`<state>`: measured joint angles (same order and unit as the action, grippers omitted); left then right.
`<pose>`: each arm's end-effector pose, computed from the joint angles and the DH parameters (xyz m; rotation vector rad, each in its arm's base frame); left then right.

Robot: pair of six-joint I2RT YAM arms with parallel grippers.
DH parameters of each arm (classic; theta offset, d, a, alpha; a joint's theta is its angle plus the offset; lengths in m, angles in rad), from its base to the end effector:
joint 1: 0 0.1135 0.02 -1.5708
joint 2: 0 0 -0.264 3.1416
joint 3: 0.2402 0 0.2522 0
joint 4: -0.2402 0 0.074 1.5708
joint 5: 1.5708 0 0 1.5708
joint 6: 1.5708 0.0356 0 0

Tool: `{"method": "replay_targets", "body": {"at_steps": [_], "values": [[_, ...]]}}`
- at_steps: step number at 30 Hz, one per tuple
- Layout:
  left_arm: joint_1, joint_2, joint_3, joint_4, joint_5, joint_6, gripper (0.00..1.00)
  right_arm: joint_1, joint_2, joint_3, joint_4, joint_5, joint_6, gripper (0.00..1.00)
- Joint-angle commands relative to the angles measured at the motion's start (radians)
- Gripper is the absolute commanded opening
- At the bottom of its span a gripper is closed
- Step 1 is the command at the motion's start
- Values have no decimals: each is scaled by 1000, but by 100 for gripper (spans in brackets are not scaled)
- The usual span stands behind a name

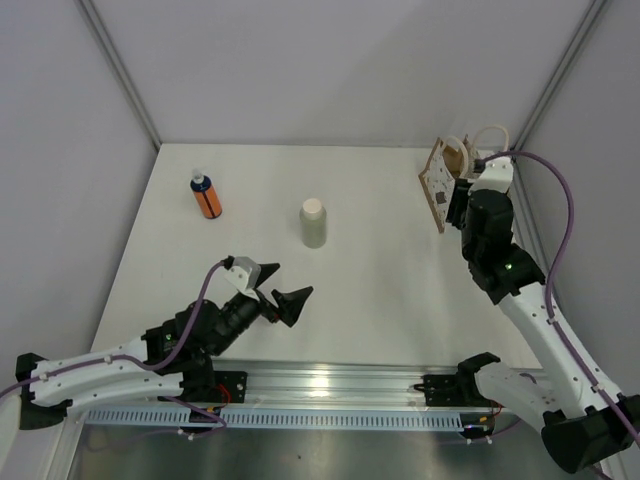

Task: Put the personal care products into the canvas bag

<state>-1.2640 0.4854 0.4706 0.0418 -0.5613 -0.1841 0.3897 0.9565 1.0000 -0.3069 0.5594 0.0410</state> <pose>0.0593 -0.1243 0.2958 0.3970 1.5416 -0.7092 0.2019 0.0625 0.3727 0.0759 1.7964 -0.2053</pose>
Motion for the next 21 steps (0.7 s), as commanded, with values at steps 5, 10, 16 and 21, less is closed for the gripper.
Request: {"method": "replay_targets", "body": {"at_steps": [5, 10, 16, 21], "values": [[-8, 19, 20, 32, 26, -9, 99, -170, 56, 186, 178, -84, -36, 0], [-9, 35, 30, 21, 21, -9, 99, -311, 137, 261, 236, -214, -36, 0], [-8, 41, 28, 27, 44, -15, 99, -379, 309, 390, 314, -295, -82, 0], [-8, 67, 39, 23, 77, -28, 99, -439, 372, 422, 394, -380, -84, 0]]}}
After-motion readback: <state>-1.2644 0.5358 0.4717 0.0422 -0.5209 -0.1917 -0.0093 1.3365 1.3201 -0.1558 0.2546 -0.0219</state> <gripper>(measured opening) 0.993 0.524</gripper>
